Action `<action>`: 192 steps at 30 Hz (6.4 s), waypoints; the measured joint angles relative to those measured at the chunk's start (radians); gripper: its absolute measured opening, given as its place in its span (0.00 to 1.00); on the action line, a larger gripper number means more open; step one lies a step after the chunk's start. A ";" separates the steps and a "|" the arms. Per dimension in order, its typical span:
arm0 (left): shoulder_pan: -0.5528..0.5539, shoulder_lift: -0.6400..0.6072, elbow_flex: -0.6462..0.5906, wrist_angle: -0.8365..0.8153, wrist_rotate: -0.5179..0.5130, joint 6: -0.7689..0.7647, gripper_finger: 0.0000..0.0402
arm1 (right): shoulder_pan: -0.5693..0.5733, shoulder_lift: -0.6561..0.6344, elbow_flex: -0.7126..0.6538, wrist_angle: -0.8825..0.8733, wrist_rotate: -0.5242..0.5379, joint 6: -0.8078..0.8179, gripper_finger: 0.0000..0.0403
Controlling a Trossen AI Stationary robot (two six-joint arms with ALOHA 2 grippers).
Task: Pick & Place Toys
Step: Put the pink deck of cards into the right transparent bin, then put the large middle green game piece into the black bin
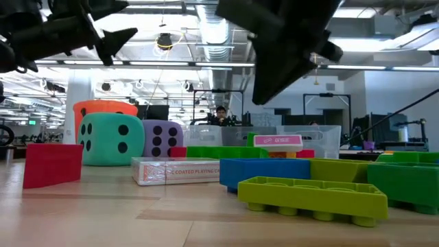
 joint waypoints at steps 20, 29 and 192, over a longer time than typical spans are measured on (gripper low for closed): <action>-0.006 0.000 0.000 -0.096 0.009 -0.089 0.77 | 0.091 -0.001 0.168 -0.316 -0.072 -0.281 0.68; -0.006 0.000 0.000 -0.080 0.009 -0.080 0.77 | 0.079 0.076 0.168 -0.194 -0.008 -0.429 0.76; -0.004 0.000 0.000 -0.197 -0.195 -0.043 0.77 | 0.314 -0.411 -0.669 0.512 0.650 -0.171 0.91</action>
